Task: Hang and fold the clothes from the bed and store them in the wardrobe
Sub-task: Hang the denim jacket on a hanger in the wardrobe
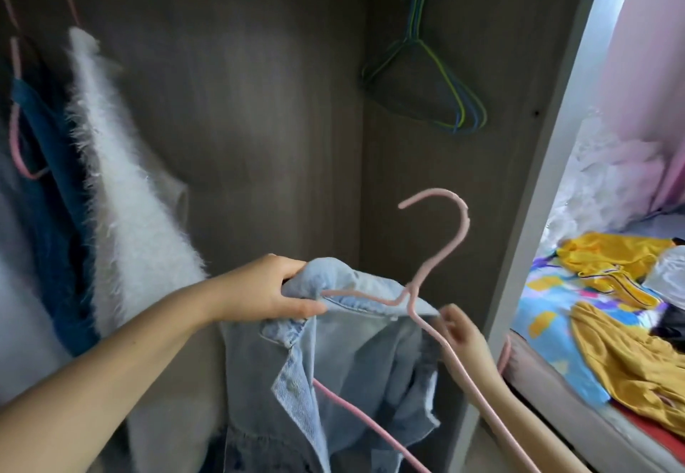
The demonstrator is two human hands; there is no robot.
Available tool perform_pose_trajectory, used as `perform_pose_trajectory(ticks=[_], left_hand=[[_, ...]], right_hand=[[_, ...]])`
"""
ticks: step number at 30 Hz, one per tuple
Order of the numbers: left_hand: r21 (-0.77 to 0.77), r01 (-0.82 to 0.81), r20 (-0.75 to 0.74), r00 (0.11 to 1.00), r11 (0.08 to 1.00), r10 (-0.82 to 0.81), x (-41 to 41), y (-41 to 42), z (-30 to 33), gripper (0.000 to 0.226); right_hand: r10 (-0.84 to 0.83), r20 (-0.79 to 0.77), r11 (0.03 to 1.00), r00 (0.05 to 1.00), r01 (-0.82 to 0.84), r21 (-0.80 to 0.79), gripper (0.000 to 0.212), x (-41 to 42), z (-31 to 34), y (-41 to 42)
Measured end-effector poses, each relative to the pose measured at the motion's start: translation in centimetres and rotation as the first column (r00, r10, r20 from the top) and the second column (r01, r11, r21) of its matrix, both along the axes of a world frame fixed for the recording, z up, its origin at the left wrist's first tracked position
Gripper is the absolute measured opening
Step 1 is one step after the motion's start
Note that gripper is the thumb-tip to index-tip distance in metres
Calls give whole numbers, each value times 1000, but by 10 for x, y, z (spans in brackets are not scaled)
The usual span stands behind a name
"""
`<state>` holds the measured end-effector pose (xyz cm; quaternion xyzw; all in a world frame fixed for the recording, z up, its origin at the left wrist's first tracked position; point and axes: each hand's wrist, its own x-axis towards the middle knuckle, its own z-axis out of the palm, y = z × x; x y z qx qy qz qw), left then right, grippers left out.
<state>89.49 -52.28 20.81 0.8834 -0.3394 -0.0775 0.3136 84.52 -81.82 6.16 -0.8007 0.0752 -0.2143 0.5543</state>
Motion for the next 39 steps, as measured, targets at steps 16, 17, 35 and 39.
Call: perform_pose_trajectory(ticks=[16,17,35,39], left_hand=[[73,-250,261,939,966,223,29,15,-6,30],[96,-288,285,925,953,251,31,14,-8,36],[-179,-546,435,702,818,564,-1,10,-39,42],[-428,-509,218,744,746,632,-3,31,-49,30]], right_hand=[[-229,-207,630,951,-17,-777,19,14,72,-93],[-264,-220,636,939,-2,-772,18,14,72,-95],[369,-453,776,811,-537,-331,75,-39,99,87],[387,-208,668,898,-429,-608,62,-55,136,53]])
